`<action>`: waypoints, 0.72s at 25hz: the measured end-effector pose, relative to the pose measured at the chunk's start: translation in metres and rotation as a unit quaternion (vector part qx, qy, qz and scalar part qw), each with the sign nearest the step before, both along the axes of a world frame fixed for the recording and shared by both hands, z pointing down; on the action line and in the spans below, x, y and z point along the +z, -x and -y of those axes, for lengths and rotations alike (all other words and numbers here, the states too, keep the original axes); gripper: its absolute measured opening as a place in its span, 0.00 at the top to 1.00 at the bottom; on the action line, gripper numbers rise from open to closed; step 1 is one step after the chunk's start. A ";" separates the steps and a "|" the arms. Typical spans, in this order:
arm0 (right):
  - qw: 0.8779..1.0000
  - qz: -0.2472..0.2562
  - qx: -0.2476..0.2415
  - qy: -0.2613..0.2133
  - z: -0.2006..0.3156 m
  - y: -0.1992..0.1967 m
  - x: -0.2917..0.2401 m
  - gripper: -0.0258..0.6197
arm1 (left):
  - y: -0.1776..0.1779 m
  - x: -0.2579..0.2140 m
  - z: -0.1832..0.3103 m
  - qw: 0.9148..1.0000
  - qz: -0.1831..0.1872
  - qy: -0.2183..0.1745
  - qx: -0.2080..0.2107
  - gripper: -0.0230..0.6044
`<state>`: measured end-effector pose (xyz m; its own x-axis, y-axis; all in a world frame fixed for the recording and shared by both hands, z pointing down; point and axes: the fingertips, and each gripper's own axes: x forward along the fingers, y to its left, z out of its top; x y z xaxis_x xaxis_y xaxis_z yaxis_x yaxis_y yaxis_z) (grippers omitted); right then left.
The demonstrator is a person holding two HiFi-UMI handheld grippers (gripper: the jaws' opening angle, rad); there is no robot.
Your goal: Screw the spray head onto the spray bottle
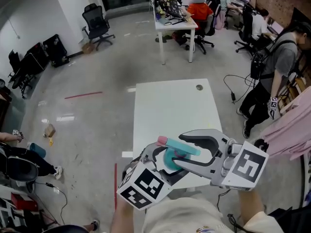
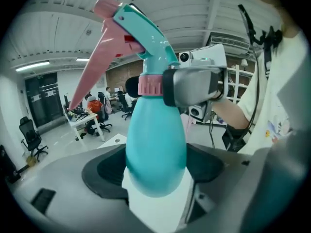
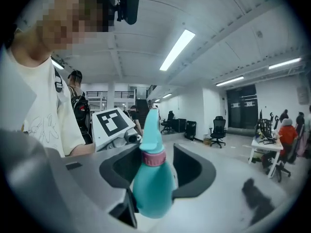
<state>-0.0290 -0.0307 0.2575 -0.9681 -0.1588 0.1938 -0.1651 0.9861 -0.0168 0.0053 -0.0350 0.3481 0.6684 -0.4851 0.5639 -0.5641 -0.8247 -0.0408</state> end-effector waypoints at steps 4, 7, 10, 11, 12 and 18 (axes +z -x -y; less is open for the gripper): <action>1.000 0.010 0.022 0.005 0.004 0.001 0.000 0.74 | 0.007 -0.001 0.005 1.000 0.005 -0.004 -0.023 0.37; 0.998 0.008 0.055 0.002 0.011 0.003 0.005 0.74 | 0.012 0.004 0.014 0.998 0.015 -0.015 -0.056 0.37; 0.992 -0.002 0.123 -0.007 0.023 0.001 0.013 0.74 | 0.012 0.012 0.028 0.993 0.020 -0.034 -0.114 0.37; 0.989 -0.008 0.144 -0.012 0.025 0.001 0.015 0.74 | 0.012 0.015 0.031 0.990 0.019 -0.040 -0.134 0.37; 0.987 -0.013 0.160 -0.017 0.026 0.002 0.017 0.74 | 0.012 0.017 0.034 0.988 0.017 -0.044 -0.150 0.37; 0.982 -0.058 0.178 0.002 0.028 0.004 0.057 0.74 | 0.013 0.053 0.041 0.982 0.013 -0.050 -0.181 0.37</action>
<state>-0.0327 -0.0583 0.3144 -0.8224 -0.4827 0.3011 -0.5008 0.8654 0.0195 -0.0078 -0.0764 0.4009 0.4273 -0.7421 0.5163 -0.8174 -0.5612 -0.1300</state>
